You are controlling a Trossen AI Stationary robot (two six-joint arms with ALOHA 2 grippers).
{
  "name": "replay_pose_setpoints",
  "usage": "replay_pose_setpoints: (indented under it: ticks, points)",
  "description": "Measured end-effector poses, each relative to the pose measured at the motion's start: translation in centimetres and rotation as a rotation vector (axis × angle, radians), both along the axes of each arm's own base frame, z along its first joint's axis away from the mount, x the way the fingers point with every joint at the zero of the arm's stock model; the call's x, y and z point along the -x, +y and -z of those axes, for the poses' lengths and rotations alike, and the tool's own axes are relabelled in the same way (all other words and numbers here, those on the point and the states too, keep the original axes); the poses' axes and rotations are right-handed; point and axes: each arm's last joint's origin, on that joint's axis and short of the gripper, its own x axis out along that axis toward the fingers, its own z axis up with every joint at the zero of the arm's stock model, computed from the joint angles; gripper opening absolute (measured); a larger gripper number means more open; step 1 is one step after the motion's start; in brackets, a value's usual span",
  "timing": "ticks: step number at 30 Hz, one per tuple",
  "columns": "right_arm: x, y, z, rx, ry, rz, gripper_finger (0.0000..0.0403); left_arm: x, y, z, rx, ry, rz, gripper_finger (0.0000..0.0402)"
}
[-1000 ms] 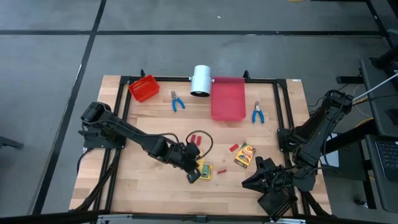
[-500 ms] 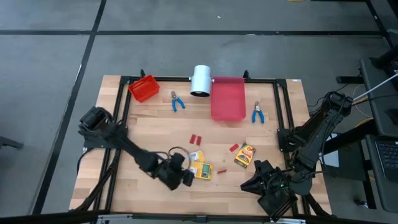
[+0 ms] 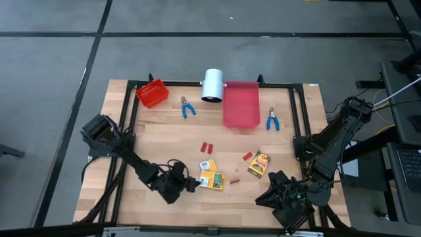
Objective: Pick & Place School Supplies
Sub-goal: Put the yellow crayon box into the red bin
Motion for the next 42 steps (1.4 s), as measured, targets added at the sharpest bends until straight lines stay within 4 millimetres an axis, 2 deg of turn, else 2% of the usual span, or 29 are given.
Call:
replay_pose_setpoints:
  ticks: [10,17,24,36,42]
  points:
    - [0.0,0.0,-0.1,-0.002,-0.008,0.018,0.0052,-1.0,0.8,0.8,0.024,0.055,0.064,0.0184]
    - [0.0,0.0,-0.1,0.0,-0.008,0.016,0.0052,-1.7,0.4,2.3,0.055,0.029,0.07,0.0184]
    - [0.2,0.1,-0.1,-0.001,-0.007,0.003,0.0052,-3.1,-0.1,2.7,0.065,-0.002,0.054,0.0184]
    - [0.4,0.3,-0.1,-0.008,-0.006,-0.002,0.0052,-3.7,1.2,3.5,0.03,0.027,0.01,0.0184]
    - [0.5,0.3,-0.1,-0.017,-0.003,0.001,0.0052,-3.7,1.1,3.9,0.034,0.029,-0.009,0.0184]
